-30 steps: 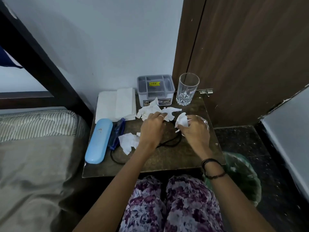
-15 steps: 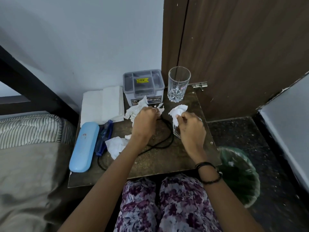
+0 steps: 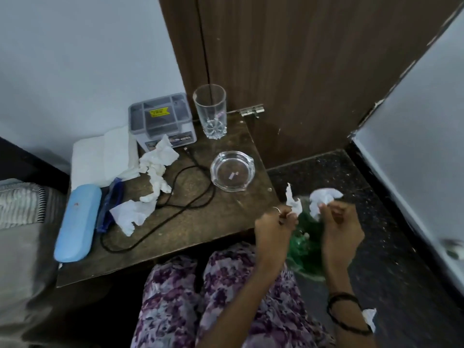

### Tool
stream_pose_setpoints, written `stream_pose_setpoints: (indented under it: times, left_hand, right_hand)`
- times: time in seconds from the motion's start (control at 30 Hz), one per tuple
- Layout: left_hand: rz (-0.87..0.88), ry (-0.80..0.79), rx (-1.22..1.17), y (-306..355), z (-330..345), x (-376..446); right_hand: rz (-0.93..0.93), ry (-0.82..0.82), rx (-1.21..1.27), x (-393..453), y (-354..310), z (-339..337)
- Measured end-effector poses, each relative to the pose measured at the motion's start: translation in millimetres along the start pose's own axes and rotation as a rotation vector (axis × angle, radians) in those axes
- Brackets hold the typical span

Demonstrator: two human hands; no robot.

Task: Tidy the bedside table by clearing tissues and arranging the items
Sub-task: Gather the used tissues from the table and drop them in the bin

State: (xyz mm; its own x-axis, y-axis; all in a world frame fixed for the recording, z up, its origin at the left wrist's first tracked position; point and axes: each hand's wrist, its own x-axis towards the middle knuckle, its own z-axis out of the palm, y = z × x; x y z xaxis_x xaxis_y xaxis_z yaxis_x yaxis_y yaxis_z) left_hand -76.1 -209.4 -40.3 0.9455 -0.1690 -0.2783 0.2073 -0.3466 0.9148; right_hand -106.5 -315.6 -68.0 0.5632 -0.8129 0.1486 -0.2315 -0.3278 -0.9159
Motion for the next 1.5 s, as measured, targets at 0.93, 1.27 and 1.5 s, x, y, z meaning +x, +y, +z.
stream_pose_setpoints:
  times: [0.93,1.27,1.5]
  left_hand:
    - [-0.146,-0.167,0.059,-62,123,28]
    - [0.123,0.223,-0.175,7,-49,-18]
    - [0.13,0.505,0.359,-36,-187,-8]
  right_hand:
    - [0.366,-0.018,-0.284,20,112,2]
    - [-0.086,-0.232,0.062,-49,-63,42]
    - [-0.35,-0.76,-0.145,-108,-121,136]
